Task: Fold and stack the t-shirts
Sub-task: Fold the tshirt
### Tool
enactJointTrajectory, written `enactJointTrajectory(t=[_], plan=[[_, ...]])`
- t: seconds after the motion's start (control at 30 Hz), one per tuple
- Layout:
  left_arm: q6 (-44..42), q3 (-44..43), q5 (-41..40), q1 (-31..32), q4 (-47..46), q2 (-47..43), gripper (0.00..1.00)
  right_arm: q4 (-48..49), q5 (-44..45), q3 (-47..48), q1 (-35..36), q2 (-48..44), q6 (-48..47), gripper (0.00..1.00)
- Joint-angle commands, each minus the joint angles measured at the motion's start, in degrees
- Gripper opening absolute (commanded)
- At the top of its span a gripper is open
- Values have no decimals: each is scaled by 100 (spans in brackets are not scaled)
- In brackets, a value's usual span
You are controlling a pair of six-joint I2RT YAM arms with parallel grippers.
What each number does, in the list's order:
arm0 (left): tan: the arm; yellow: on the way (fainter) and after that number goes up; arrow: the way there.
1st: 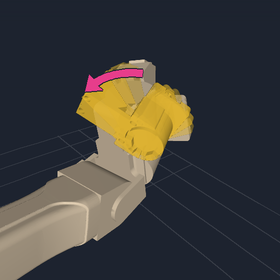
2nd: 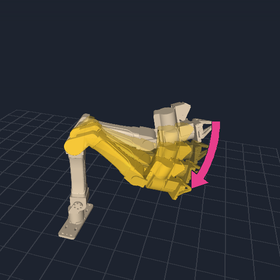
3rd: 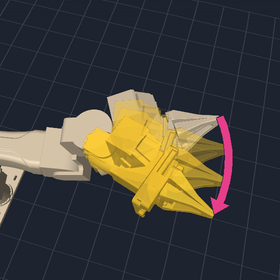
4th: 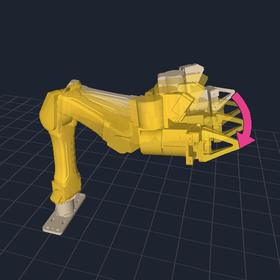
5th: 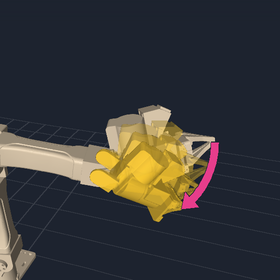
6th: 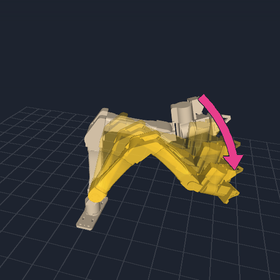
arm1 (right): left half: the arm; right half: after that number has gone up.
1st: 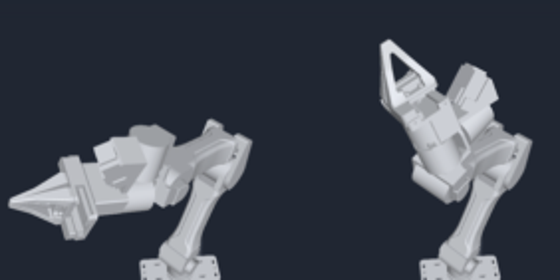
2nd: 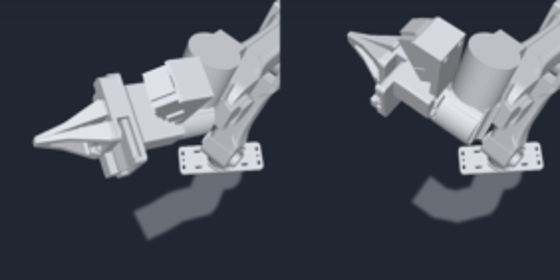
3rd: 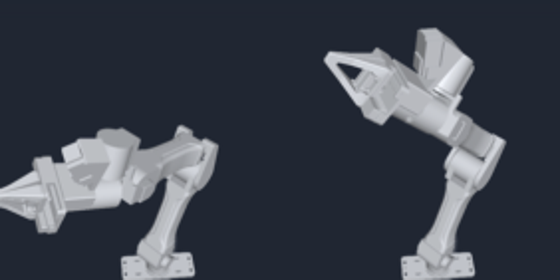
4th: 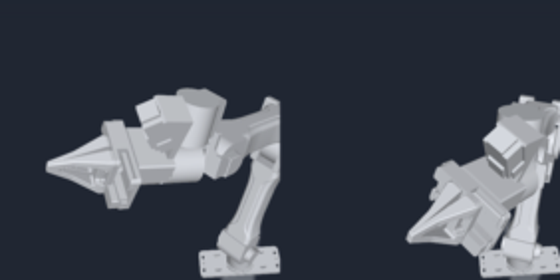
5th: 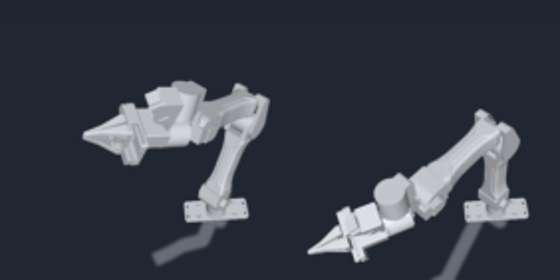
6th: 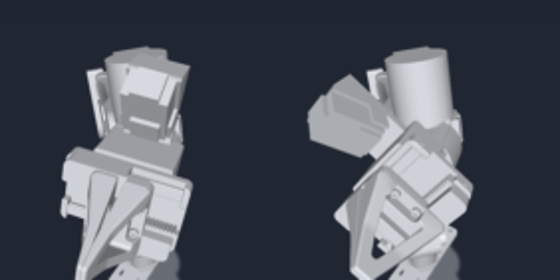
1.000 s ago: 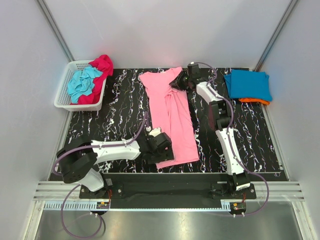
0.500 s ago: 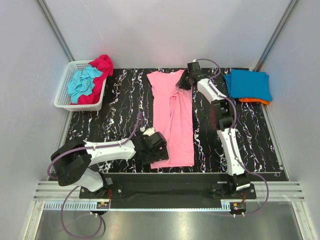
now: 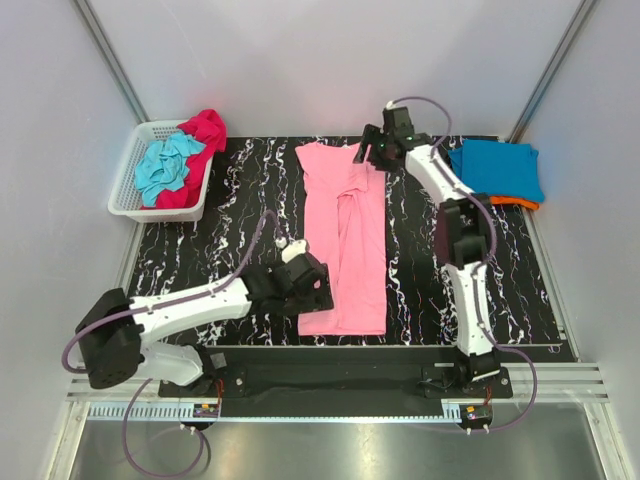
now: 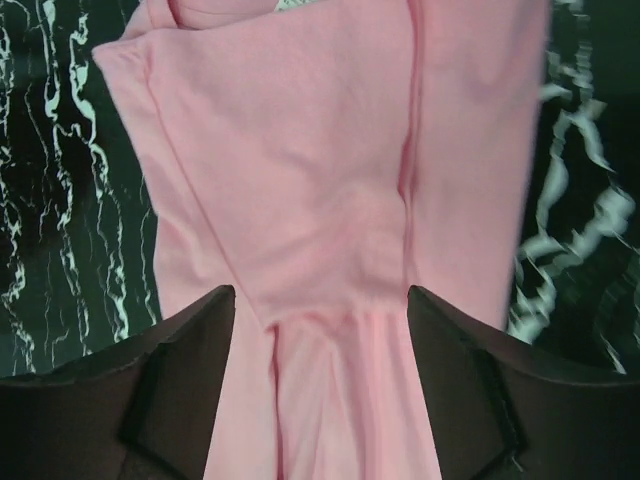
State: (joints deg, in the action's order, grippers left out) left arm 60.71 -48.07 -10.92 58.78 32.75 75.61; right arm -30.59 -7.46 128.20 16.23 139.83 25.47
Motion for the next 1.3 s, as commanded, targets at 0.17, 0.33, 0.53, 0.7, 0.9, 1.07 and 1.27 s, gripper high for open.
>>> enactJointTrajectory(t=[0.17,0.33,0.53,0.7,0.9,1.07,1.27], plan=[[151,219,-376,-437,56,-846,89,474,1036,-4563,73,-4286,-113,96],[222,509,-272,-710,-145,-961,91,387,923,-6920,372,-6184,334,85],[169,949,257,-1106,-788,-873,91,168,887,-8433,1188,-7618,1185,56],[248,1247,546,-1141,-1051,-759,91,97,896,-9285,1646,-8365,1829,53],[380,1581,1057,-1141,-1674,-381,90,53,606,-10007,1822,-8894,2329,53],[521,1783,1320,-1089,-1921,-179,88,70,360,-10463,1875,-9227,2603,56],[723,1924,1347,-895,-2054,-99,82,544,-35,-11061,1910,-9413,3007,56]])
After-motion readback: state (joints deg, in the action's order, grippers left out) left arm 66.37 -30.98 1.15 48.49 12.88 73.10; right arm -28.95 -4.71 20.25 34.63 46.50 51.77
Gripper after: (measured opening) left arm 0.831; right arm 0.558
